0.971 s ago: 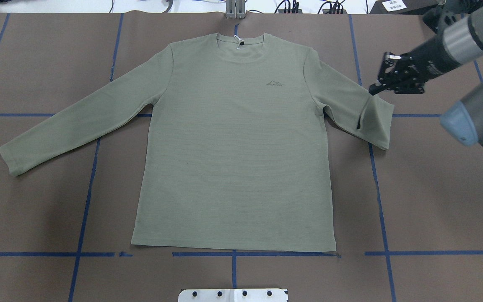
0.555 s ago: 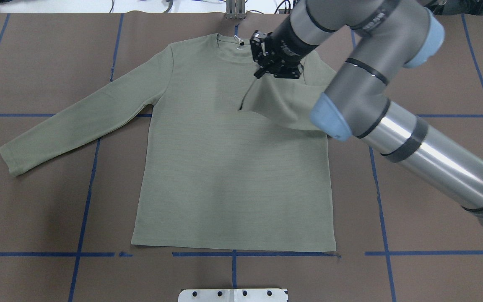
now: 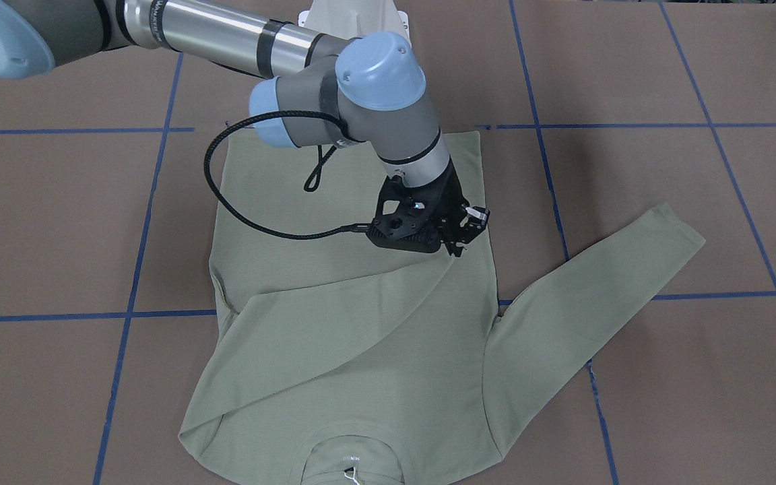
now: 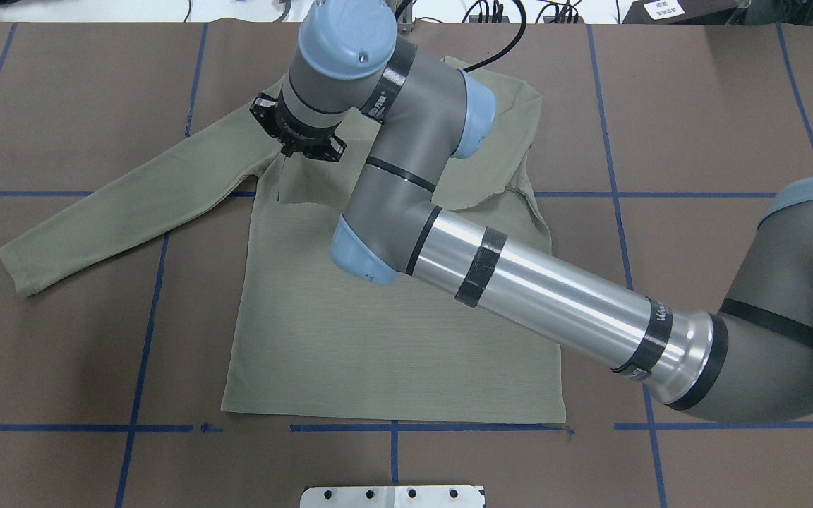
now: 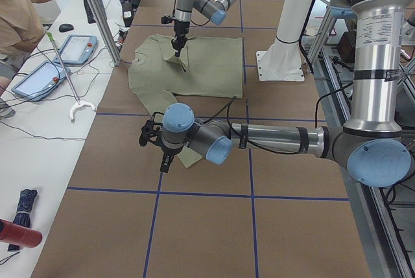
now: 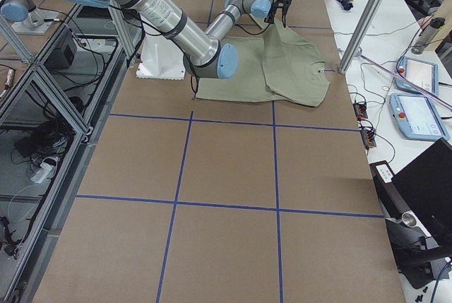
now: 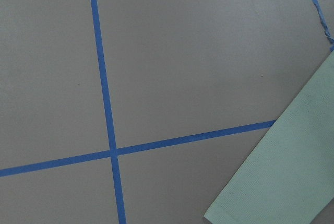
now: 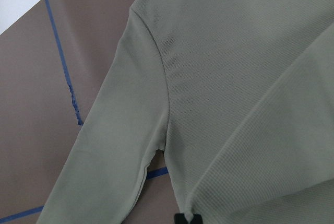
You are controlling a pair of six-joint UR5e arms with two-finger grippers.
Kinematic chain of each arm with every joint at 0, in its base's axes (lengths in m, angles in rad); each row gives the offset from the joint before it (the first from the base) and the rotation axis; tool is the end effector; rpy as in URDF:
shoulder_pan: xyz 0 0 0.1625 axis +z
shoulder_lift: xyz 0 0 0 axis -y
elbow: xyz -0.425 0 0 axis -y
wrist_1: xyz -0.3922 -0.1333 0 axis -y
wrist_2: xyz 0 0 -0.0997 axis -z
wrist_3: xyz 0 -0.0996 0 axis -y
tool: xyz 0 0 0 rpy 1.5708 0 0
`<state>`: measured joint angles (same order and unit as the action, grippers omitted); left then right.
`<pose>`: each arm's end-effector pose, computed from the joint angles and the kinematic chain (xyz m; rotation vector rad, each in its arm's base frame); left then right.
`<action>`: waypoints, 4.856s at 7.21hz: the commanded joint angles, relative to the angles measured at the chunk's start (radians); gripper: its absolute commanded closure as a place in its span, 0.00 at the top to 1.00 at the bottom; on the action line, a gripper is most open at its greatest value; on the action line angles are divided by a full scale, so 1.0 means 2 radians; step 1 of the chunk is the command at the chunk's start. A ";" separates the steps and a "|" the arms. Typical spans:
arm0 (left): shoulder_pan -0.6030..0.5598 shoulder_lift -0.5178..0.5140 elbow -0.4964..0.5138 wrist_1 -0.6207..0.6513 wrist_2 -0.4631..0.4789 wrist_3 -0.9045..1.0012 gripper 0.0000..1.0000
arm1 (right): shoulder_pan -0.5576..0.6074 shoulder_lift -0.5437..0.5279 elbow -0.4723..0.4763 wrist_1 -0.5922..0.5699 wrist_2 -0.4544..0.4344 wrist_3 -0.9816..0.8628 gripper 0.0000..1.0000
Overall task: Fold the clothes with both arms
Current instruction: 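Carry the grasped sleeve across the shirt body toward the other sleeve, then release the sleeve and lift the right gripper back toward its side, then lower the left gripper to the cuff of the other sleeve and grasp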
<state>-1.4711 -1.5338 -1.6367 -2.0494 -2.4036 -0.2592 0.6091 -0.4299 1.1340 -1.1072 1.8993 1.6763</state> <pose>-0.0099 -0.4995 0.5860 0.3240 0.8850 0.0637 -0.6073 -0.5470 0.0310 0.0072 -1.2014 0.4360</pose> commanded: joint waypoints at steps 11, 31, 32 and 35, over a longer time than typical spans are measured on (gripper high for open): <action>0.072 -0.077 0.125 -0.075 -0.001 -0.121 1.00 | 0.089 -0.218 0.210 -0.065 0.102 -0.107 0.99; 0.184 -0.054 0.121 -0.119 -0.001 -0.176 0.00 | 0.138 -0.357 0.314 -0.055 0.143 -0.201 1.00; 0.184 -0.054 0.095 -0.118 -0.004 -0.179 0.00 | 0.139 -0.358 0.313 -0.055 0.143 -0.203 1.00; 0.195 -0.117 0.022 -0.121 -0.031 -0.325 0.00 | 0.156 -0.388 0.316 -0.055 0.150 -0.244 1.00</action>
<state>-1.0931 -1.6859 -1.5435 -2.2895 -2.4564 -0.7652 0.9020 -1.1781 1.7633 -1.2180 2.1978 1.2282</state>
